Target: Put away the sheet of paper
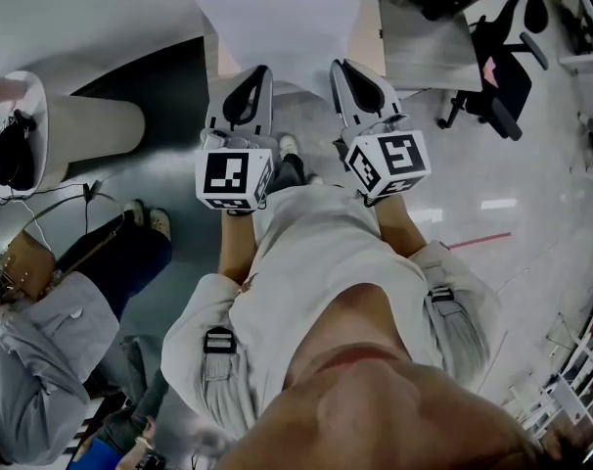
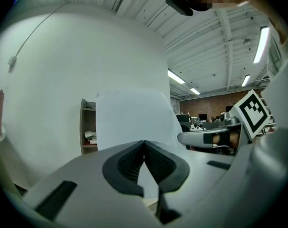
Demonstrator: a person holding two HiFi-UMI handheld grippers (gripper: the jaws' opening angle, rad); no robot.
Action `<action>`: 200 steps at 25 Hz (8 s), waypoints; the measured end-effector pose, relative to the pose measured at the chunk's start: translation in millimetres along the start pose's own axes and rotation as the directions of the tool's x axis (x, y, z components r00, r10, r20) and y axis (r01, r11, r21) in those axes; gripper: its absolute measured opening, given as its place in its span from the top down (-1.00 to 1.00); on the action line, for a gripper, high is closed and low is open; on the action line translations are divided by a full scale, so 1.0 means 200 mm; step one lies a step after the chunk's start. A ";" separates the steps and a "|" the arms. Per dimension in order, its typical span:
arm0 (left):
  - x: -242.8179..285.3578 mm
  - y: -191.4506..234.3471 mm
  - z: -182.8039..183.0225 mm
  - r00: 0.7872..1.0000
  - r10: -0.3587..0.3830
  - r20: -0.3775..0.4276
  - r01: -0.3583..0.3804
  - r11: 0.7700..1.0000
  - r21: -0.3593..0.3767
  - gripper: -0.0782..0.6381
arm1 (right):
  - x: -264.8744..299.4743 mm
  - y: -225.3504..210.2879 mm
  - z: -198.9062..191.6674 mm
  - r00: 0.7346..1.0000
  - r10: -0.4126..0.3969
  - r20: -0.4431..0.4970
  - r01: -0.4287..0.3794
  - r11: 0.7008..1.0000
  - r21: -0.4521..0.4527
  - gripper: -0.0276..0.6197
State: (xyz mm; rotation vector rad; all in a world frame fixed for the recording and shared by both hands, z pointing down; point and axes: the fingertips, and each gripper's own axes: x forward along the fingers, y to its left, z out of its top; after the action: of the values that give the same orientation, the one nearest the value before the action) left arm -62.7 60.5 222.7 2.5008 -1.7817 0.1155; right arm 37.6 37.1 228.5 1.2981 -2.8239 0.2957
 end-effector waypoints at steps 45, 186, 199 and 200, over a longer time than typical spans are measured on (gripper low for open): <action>0.82 0.49 -0.56 0.984 -0.086 -0.154 0.069 0.991 -0.113 0.72 | 0.79 -0.42 -0.46 0.969 -0.049 -0.243 0.064 0.997 0.053 0.86; 1.27 0.70 -1.61 0.877 -0.093 -0.471 0.026 0.989 -0.148 0.72 | 1.48 -0.89 -2.00 0.666 -0.001 -0.746 0.233 0.950 0.207 0.86; 1.25 0.75 -1.61 0.878 -0.090 -0.471 0.021 0.988 -0.150 0.72 | 1.52 -0.84 -2.03 0.659 -0.020 -0.752 0.240 0.953 0.184 0.85; 1.25 0.75 -1.61 0.878 -0.092 -0.470 0.023 0.988 -0.150 0.72 | 1.52 -0.85 -2.03 0.659 -0.026 -0.752 0.233 0.957 0.171 0.85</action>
State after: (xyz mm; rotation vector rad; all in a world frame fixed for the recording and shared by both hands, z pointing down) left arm -130.8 -190.8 571.0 2.1739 -1.4559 0.5337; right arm -58.1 -225.4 684.0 1.0527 -2.0124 0.9644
